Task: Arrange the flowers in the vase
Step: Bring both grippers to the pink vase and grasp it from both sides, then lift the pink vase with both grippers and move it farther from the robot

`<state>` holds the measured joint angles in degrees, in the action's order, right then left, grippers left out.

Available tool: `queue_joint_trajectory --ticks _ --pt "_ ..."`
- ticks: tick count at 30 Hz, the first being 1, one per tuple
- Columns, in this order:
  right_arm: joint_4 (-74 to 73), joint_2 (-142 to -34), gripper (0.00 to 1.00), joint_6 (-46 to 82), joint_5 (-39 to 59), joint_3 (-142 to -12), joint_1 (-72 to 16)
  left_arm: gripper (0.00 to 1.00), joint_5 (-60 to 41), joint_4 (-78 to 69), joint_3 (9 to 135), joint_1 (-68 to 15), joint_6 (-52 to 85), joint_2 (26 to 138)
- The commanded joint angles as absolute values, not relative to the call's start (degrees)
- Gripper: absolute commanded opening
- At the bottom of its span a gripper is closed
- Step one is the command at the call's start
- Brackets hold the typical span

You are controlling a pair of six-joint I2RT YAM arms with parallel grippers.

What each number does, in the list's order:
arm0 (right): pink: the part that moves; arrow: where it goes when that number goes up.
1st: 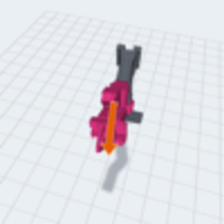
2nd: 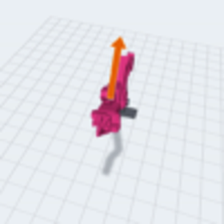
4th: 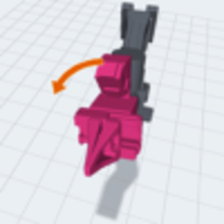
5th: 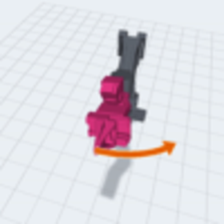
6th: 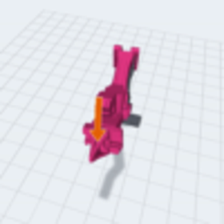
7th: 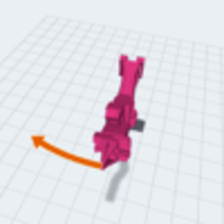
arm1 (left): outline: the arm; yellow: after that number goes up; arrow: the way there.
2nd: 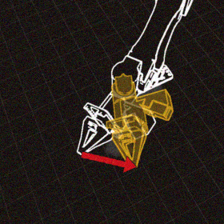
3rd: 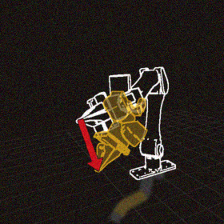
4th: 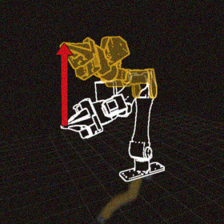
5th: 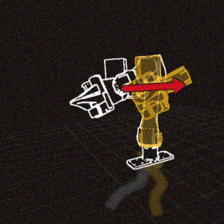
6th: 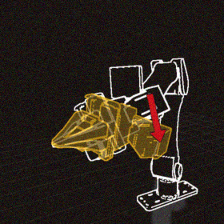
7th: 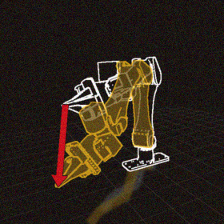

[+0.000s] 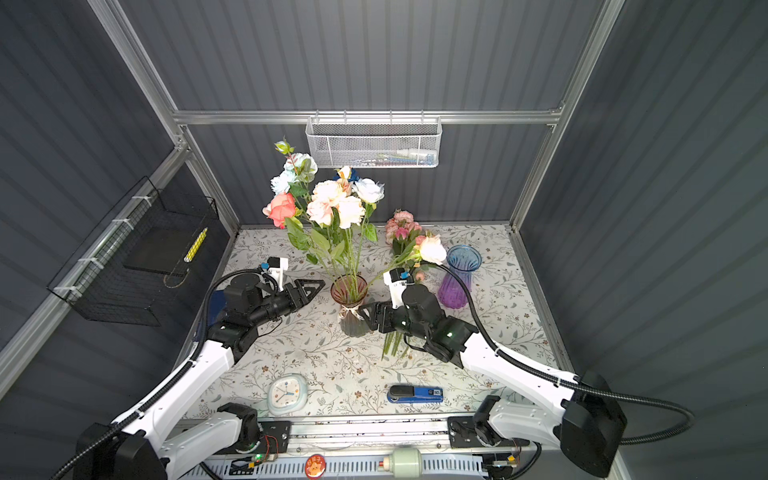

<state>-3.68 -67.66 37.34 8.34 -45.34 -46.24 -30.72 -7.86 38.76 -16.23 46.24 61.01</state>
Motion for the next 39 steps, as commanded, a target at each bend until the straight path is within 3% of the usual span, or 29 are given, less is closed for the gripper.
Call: queue_joint_trajectory --ticks 1,7,15,24,39 --pt "-5.84 -70.59 0.71 37.72 9.86 -48.66 -44.97 0.6 -35.83 -12.64 41.66 -16.17 47.46 63.26" --pt "-5.24 -75.98 0.65 37.91 10.63 -52.92 -43.62 0.48 -37.28 -13.23 42.99 -16.43 47.9 67.53" --pt "-3.16 -78.99 0.51 37.68 9.41 -55.5 -43.47 0.46 -37.22 -14.19 43.85 -19.97 47.82 71.37" --pt "-2.79 -80.47 0.34 37.42 9.54 -56.84 -43.33 0.36 -35.51 -11.78 45.37 -22.66 46.58 73.29" --pt "-3.48 -87.13 0.27 36.13 11.52 -63.8 -41.45 0.22 -33.33 -16.52 50.08 -22.68 48.05 79.19"
